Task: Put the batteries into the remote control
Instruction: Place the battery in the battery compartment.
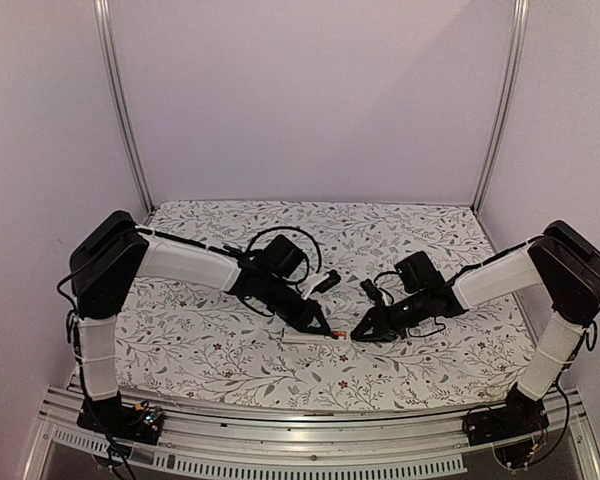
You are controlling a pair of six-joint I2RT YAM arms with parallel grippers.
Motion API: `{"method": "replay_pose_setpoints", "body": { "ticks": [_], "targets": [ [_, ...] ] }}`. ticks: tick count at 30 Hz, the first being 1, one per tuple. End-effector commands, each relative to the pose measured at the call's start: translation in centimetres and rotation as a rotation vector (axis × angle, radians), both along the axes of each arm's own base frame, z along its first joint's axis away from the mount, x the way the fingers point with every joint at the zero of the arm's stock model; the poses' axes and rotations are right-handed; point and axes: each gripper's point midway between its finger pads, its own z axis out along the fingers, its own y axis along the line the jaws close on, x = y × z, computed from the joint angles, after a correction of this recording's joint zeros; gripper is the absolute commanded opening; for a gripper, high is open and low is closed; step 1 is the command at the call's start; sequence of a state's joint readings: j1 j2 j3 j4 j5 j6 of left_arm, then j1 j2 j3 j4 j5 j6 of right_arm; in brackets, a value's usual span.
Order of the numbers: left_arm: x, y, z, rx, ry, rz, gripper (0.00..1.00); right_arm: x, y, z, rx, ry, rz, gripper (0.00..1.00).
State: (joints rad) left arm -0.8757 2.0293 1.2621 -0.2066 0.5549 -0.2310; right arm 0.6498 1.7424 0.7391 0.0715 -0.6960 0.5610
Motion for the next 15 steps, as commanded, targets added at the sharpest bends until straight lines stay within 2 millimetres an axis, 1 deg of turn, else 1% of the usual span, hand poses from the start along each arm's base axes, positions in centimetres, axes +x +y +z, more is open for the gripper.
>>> {"method": "replay_pose_setpoints", "body": {
  "ticks": [1,12,13,15],
  "targets": [
    [-0.4,-0.4,-1.5,0.059,-0.006,-0.021,0.00,-0.6,0.3,-0.7,0.006,0.020,0.019,0.18],
    [-1.3,-1.3,-2.6,0.113,-0.023,-0.057,0.00,-0.3,0.6,-0.7,0.009,0.021,0.017,0.16],
    [-1.3,-1.4,-2.6,0.116,-0.023,-0.057,0.02,-0.2,0.6,-0.6,0.011,0.018,0.017,0.16],
    [-1.3,-1.4,-2.7,0.117,-0.021,-0.061,0.08,-0.2,0.6,-0.6,0.011,0.017,0.018,0.16]
  ]
}}
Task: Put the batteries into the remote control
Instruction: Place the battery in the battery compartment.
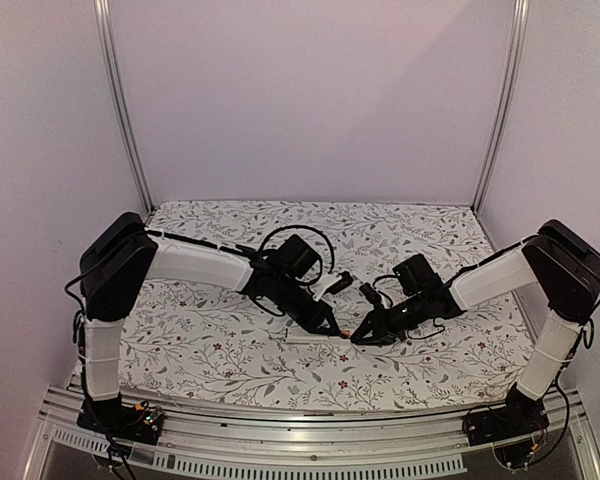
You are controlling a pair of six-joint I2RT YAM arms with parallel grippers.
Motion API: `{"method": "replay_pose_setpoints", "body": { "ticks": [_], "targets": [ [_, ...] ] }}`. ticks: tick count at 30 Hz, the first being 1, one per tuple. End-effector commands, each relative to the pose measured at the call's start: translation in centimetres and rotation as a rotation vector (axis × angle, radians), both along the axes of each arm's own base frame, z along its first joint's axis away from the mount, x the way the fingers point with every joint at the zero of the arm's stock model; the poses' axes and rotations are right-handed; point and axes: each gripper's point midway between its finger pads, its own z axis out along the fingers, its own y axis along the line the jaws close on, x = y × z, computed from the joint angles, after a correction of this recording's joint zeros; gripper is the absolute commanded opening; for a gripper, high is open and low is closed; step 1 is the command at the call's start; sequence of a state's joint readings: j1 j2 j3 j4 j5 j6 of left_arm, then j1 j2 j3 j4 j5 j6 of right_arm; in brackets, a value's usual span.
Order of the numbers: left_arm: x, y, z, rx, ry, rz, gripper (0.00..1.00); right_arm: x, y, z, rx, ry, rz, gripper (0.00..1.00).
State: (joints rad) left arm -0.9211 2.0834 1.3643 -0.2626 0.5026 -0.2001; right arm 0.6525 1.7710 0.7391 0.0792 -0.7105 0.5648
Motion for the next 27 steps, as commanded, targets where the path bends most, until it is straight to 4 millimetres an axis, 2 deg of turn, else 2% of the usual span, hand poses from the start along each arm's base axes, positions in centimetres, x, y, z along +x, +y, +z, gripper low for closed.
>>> {"method": "replay_pose_setpoints", "body": {
  "ticks": [1,6,10,14,20,27],
  "targets": [
    [-1.2,0.7,-2.6,0.088,0.028,-0.023,0.12,0.2,0.6,0.2,0.015,-0.010,0.009,0.16],
    [-1.3,0.9,-2.2,0.093,0.014,-0.033,0.28,0.3,0.4,0.3,0.002,-0.017,0.005,0.16],
    [-1.0,1.3,-1.6,0.105,-0.017,-0.037,0.34,0.6,0.5,0.6,-0.003,-0.030,0.005,0.16],
    [-0.6,1.5,-0.7,0.106,-0.056,-0.037,0.36,0.9,0.5,0.7,-0.013,-0.043,0.006,0.16],
    [0.4,1.1,1.7,0.068,-0.122,-0.030,0.40,1.3,0.5,1.1,-0.021,-0.061,0.010,0.16],
    [1.3,0.6,2.8,0.047,-0.155,-0.024,0.40,1.4,0.6,1.4,-0.022,-0.073,0.013,0.15]
  ]
}}
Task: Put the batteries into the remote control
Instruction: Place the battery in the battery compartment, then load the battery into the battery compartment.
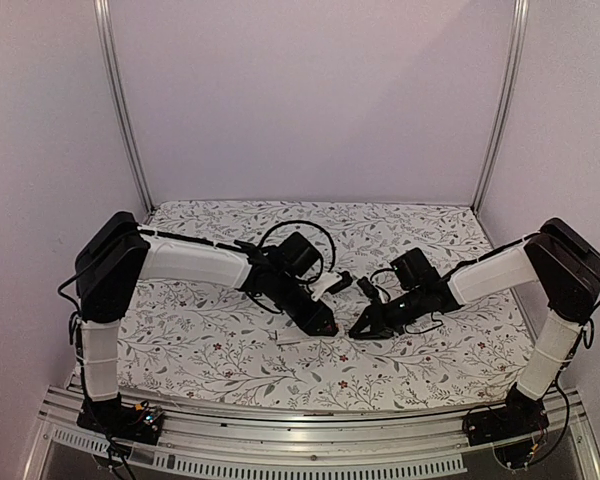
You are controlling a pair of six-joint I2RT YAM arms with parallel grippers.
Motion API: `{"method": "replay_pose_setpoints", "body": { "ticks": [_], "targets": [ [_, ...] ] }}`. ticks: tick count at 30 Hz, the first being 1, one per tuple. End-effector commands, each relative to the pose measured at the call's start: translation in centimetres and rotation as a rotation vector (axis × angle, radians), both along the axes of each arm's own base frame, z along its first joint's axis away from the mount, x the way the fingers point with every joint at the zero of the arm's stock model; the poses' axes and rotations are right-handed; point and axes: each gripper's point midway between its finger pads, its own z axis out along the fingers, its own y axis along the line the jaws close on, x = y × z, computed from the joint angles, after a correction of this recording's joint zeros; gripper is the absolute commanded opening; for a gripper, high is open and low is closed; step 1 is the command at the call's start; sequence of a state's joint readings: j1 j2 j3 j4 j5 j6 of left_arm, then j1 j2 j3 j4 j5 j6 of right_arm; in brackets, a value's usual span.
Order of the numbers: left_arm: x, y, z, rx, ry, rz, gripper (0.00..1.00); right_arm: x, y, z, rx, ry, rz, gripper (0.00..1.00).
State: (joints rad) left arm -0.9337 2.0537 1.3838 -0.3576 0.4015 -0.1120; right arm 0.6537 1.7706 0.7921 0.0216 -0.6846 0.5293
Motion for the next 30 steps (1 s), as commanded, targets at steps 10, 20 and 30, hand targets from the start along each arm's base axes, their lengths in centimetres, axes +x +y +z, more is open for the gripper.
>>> {"method": "replay_pose_setpoints", "body": {
  "ticks": [10,20,30],
  "targets": [
    [1.2,1.0,3.8,-0.007,-0.125,-0.019,0.29,0.8,0.3,1.2,-0.016,-0.053,0.015,0.15],
    [1.8,4.9,1.5,0.129,-0.292,-0.055,0.05,2.8,1.4,1.7,-0.020,-0.101,0.013,0.16],
    [1.5,4.4,-0.8,0.189,-0.263,-0.085,0.01,3.2,1.5,0.6,-0.042,-0.091,0.013,0.19]
  ]
}}
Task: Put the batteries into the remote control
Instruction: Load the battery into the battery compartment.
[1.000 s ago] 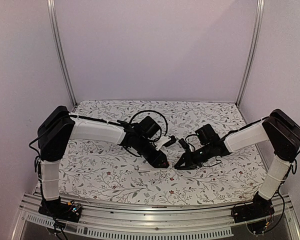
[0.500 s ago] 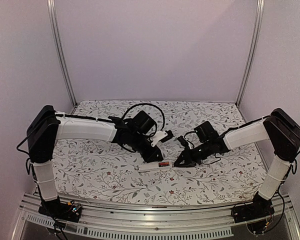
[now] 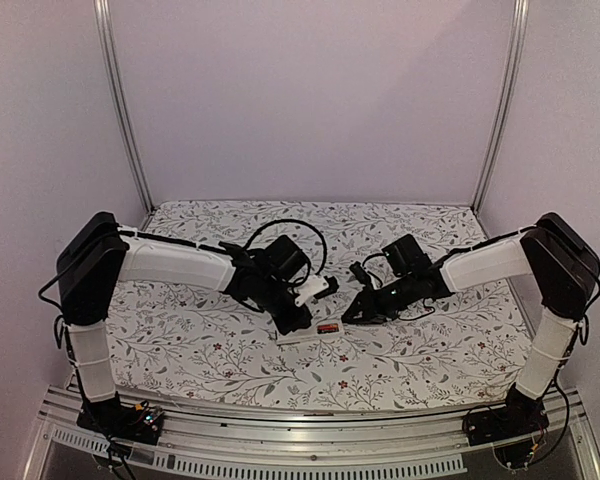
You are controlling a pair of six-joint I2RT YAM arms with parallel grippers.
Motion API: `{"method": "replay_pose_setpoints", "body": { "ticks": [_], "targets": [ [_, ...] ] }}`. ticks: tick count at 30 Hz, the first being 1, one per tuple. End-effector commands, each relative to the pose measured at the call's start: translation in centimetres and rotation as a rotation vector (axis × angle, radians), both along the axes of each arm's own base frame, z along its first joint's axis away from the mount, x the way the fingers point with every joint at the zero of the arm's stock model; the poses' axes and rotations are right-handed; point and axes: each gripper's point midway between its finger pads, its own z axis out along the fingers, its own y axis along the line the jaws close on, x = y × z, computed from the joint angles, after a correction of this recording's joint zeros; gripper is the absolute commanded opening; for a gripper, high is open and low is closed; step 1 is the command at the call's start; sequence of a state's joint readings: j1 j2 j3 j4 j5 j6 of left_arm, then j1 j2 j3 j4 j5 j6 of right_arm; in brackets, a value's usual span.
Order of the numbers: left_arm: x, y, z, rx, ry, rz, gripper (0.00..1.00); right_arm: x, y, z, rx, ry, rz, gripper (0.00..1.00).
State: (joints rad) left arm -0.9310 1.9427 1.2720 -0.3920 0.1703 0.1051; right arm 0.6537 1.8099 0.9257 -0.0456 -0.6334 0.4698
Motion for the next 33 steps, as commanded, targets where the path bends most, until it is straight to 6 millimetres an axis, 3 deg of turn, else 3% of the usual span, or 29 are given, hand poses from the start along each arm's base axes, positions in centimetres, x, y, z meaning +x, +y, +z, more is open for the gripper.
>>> {"method": "replay_pose_setpoints", "body": {
  "ticks": [1,16,33],
  "targets": [
    [-0.1,-0.3,-0.7,0.032,-0.001,-0.024,0.01,0.2,0.1,-1.1,-0.028,0.006,0.002,0.19],
    [-1.9,-2.0,-0.8,0.032,0.028,-0.106,0.00,-0.2,0.4,-1.4,-0.003,0.030,0.008,0.17],
    [-1.9,-2.6,-1.7,0.056,0.050,-0.123,0.00,-0.6,0.4,-1.5,0.006,0.047,0.010,0.14]
  ]
}}
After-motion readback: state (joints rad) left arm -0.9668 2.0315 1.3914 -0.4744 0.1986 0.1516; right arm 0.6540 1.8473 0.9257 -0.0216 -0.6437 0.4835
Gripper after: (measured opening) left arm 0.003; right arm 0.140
